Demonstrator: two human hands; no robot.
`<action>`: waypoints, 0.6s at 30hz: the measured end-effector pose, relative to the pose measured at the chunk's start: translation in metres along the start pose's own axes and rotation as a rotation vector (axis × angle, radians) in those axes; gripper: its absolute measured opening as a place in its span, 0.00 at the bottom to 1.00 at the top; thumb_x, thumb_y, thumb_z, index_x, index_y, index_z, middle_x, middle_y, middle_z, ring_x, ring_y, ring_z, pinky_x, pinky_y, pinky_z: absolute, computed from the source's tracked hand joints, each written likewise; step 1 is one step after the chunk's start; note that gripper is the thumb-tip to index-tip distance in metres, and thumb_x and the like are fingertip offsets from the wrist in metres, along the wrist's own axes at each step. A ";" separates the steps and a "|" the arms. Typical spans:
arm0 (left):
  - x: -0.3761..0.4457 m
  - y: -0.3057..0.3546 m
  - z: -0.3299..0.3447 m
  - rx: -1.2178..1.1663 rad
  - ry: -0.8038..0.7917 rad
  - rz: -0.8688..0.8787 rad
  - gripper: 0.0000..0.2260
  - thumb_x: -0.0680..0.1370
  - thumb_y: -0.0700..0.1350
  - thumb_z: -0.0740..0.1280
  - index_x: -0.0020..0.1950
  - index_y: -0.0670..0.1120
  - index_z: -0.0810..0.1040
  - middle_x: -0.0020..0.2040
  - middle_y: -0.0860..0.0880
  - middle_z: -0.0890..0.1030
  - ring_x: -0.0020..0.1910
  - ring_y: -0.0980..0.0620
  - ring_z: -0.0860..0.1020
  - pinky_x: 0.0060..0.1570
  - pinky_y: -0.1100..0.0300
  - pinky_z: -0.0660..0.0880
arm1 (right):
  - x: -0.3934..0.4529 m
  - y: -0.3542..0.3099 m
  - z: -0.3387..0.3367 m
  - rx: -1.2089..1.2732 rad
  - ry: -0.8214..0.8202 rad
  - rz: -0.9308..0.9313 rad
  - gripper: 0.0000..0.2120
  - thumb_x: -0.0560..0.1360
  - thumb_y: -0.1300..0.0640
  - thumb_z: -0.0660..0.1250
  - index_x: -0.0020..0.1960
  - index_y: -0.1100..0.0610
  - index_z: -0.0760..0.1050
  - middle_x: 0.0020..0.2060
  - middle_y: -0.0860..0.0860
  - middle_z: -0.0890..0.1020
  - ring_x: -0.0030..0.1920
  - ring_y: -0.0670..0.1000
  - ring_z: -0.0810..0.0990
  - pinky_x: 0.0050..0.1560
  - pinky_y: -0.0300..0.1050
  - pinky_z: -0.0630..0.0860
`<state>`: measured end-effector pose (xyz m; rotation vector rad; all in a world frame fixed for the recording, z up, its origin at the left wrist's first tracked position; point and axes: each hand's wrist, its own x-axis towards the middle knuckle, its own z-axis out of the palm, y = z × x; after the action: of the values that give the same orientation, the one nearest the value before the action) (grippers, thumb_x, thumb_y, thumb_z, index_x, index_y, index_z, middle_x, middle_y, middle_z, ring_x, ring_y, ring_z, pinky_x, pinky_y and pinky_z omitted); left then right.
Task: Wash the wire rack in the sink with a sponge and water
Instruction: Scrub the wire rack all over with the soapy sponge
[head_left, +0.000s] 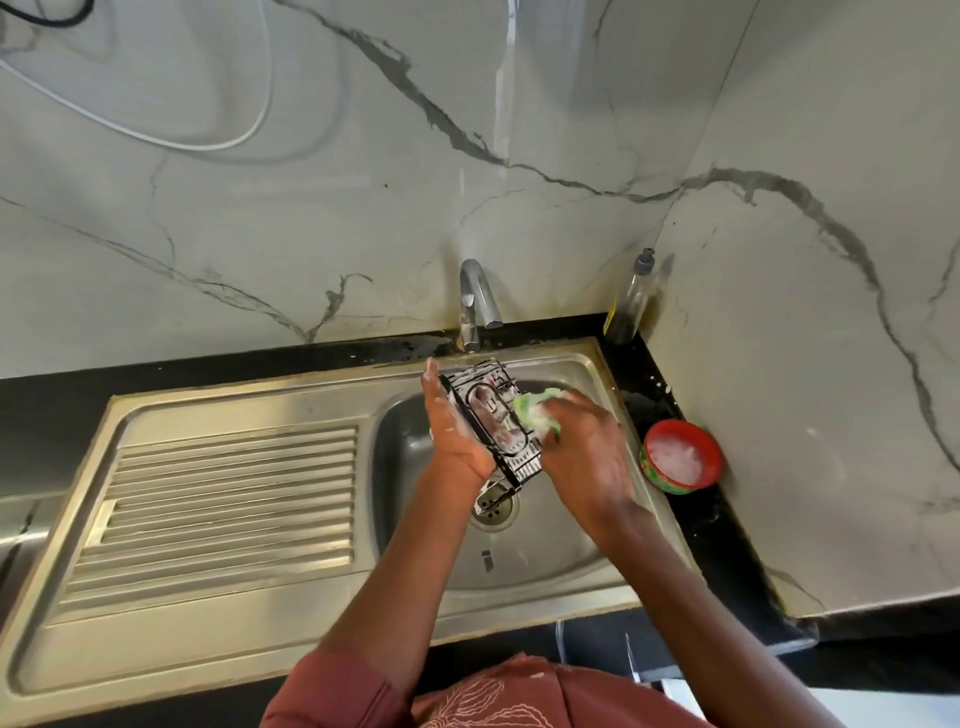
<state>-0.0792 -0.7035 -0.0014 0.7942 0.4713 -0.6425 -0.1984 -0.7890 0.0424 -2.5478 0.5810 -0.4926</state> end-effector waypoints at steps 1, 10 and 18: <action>-0.006 -0.001 0.005 -0.001 -0.030 -0.015 0.41 0.68 0.78 0.67 0.75 0.58 0.74 0.73 0.44 0.77 0.71 0.37 0.75 0.65 0.35 0.73 | 0.006 0.000 0.002 0.025 0.044 0.020 0.22 0.69 0.72 0.68 0.56 0.53 0.84 0.53 0.51 0.84 0.44 0.53 0.84 0.39 0.44 0.80; -0.003 -0.008 0.004 0.126 -0.057 -0.021 0.45 0.70 0.78 0.65 0.78 0.51 0.71 0.75 0.45 0.74 0.57 0.47 0.84 0.51 0.49 0.82 | 0.039 -0.033 0.004 0.124 0.097 -0.117 0.09 0.71 0.65 0.75 0.50 0.56 0.84 0.47 0.50 0.84 0.39 0.45 0.79 0.38 0.27 0.72; -0.007 -0.006 0.006 0.145 -0.224 -0.037 0.30 0.79 0.71 0.57 0.49 0.48 0.87 0.44 0.46 0.86 0.44 0.48 0.85 0.51 0.53 0.79 | 0.026 -0.040 0.016 0.118 0.007 -0.169 0.15 0.69 0.74 0.66 0.47 0.57 0.84 0.45 0.51 0.84 0.42 0.50 0.82 0.41 0.47 0.81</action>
<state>-0.0873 -0.7091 0.0034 0.8403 0.2377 -0.7963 -0.1572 -0.7636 0.0563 -2.4947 0.3303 -0.5766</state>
